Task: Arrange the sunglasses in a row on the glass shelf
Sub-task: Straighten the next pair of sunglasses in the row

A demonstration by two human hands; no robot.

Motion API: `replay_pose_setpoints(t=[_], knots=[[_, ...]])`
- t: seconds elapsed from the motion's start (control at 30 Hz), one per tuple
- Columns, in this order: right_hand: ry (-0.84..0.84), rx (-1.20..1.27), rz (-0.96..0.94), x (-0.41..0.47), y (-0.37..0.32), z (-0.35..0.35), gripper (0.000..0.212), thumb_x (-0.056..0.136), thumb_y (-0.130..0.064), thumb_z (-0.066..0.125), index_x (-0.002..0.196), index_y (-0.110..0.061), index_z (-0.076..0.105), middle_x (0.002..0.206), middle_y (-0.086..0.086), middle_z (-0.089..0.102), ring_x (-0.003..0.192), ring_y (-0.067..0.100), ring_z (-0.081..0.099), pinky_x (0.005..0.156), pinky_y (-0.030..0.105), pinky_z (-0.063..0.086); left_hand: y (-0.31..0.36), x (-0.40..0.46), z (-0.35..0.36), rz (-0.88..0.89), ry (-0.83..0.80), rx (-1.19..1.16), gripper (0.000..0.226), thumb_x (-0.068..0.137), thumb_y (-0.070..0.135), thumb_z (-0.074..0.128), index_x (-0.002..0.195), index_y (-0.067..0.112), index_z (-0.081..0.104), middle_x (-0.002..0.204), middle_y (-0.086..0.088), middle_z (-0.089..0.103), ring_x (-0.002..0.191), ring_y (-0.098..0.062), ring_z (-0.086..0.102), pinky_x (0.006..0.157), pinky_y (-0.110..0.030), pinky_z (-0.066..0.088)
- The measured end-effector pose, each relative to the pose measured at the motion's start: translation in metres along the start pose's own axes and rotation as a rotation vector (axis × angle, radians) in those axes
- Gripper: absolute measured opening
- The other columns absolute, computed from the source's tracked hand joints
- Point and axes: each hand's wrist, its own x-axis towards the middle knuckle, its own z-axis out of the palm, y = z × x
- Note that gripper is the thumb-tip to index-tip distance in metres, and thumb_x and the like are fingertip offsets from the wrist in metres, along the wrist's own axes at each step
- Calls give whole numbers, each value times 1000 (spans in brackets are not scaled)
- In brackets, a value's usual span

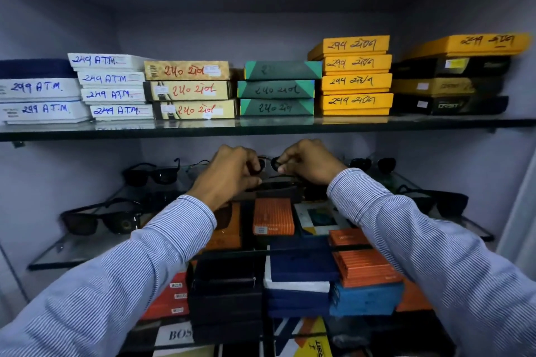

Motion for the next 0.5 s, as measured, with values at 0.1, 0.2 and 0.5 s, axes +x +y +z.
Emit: replay_pose_setpoints(t=[0.1, 0.2, 0.5], knots=[[97, 45, 92, 3, 7, -4, 22, 80, -18, 82, 100, -10, 81, 95, 8, 80, 75, 10, 67, 81, 24, 54, -2, -2, 1, 23, -66, 33, 18, 82, 14, 83, 100, 15, 77, 81, -4, 76, 76, -19, 74, 74, -31, 60], [138, 53, 183, 3, 13, -4, 22, 77, -15, 84, 98, -9, 82, 91, 7, 78, 70, 15, 70, 70, 26, 59, -5, 1, -2, -33, -32, 27, 10, 80, 11, 83, 88, 15, 80, 76, -2, 73, 69, -17, 69, 75, -28, 59], [27, 135, 364, -1, 21, 3, 23, 76, -3, 84, 98, -4, 80, 89, 8, 74, 44, 7, 64, 38, 13, 50, -10, 2, 6, -216, -10, -90, 20, 80, 29, 86, 69, 21, 72, 72, 11, 62, 77, -7, 59, 80, -27, 50]])
